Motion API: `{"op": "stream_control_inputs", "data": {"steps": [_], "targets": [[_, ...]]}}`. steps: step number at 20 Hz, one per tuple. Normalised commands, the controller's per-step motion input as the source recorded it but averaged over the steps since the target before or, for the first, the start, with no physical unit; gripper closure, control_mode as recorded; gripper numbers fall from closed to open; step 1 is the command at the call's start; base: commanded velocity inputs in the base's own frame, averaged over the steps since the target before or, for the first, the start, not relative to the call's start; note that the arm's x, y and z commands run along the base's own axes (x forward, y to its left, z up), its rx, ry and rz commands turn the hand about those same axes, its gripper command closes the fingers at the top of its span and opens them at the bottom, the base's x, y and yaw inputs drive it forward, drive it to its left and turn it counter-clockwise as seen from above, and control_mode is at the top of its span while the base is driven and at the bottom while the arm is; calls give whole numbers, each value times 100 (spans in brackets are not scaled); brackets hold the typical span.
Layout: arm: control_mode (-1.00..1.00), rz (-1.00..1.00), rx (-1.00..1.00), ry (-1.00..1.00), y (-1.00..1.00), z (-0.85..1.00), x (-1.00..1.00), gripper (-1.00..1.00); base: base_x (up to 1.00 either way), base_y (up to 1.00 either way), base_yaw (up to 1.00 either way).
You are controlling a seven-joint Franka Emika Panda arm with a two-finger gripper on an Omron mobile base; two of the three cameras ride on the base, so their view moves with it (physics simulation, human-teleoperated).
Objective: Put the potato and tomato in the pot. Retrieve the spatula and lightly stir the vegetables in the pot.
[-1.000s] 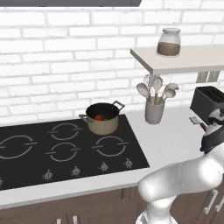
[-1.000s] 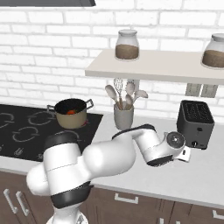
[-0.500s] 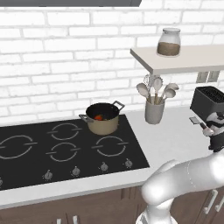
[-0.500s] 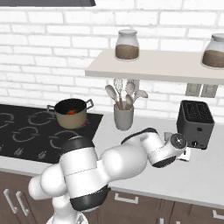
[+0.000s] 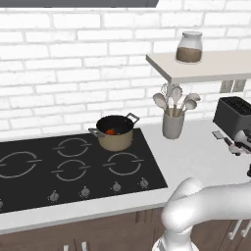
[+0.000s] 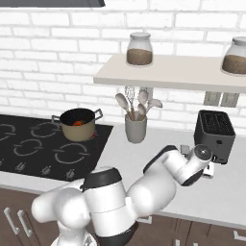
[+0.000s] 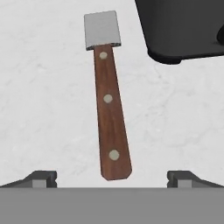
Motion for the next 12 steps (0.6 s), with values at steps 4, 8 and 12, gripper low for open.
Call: {"op": "stream_control_inputs", "data": {"steps": [4,8,12], "targets": [[-100,5,0,0,0,-21,13,-100,0,0,0],[-100,6,0,0,0,-22,10,-100,0,0,0],[-100,5,0,0,0,-25,29,-100,0,0,0]]}}
